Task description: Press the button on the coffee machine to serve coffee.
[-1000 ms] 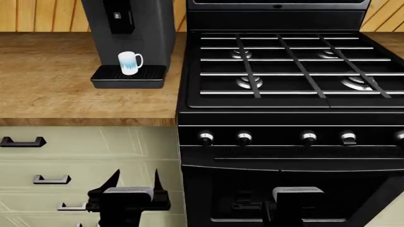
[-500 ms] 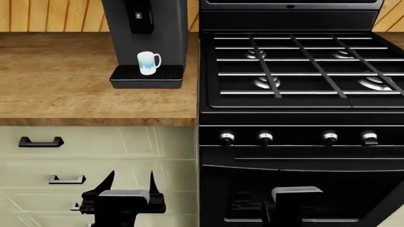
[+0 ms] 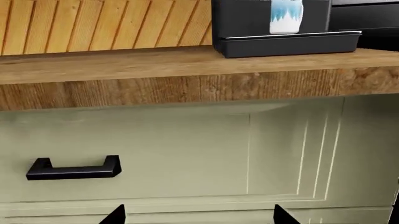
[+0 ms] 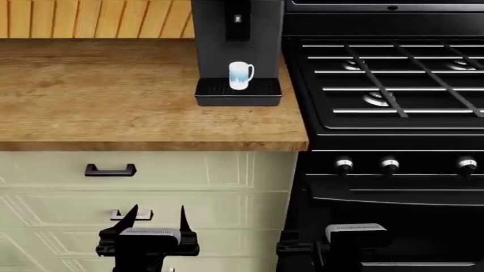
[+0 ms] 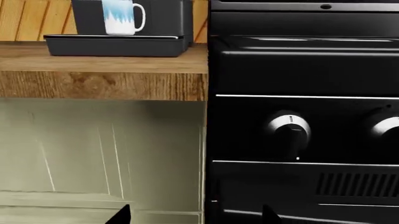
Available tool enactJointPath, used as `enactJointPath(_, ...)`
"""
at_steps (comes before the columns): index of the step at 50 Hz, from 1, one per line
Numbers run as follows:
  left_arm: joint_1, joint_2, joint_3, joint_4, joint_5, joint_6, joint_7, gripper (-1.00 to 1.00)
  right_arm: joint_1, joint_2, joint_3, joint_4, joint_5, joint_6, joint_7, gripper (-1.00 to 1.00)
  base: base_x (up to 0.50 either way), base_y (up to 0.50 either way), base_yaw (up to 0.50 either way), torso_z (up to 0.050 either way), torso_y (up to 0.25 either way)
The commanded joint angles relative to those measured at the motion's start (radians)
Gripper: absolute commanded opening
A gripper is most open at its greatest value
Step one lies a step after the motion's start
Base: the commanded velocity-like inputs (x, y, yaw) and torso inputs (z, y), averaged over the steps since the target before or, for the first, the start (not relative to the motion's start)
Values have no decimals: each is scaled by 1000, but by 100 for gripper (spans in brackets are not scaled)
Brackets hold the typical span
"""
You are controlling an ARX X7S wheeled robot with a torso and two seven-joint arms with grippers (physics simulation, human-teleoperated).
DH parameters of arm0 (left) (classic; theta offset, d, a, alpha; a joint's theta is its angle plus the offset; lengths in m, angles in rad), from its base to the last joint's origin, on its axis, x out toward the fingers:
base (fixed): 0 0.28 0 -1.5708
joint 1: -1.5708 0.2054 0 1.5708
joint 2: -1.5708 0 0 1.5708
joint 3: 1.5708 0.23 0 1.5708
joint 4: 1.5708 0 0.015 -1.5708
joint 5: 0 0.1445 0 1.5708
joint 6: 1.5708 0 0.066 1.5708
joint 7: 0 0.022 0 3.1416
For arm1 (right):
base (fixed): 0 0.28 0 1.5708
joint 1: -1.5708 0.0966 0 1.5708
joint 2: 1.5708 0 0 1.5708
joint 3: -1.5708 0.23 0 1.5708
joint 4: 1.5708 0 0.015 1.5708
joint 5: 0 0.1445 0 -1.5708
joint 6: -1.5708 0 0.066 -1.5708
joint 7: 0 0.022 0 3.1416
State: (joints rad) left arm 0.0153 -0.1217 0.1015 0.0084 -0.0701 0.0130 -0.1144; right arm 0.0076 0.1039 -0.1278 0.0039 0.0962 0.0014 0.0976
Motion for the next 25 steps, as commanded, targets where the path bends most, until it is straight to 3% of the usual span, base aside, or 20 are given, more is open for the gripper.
enactJointPath(1,-3,-7,12,-5,-2,2,-14,100,0,11,-11,0,10,-3,17,100,0,500,0,0,0)
enactJointPath(5,1,-13,16,-5,-6,8,-13,100,0,14,-16,-2,11,-2,22,100,0,470,0,0,0)
enactJointPath(17,1,-21,18,-4,-18,11,-26,100,2,24,-28,-2,16,-1,36,100,0,30,0,0,0)
enactJointPath(25,0,-27,18,-2,-32,15,-29,100,3,30,-37,-2,17,6,44,100,0,0,0,44,0)
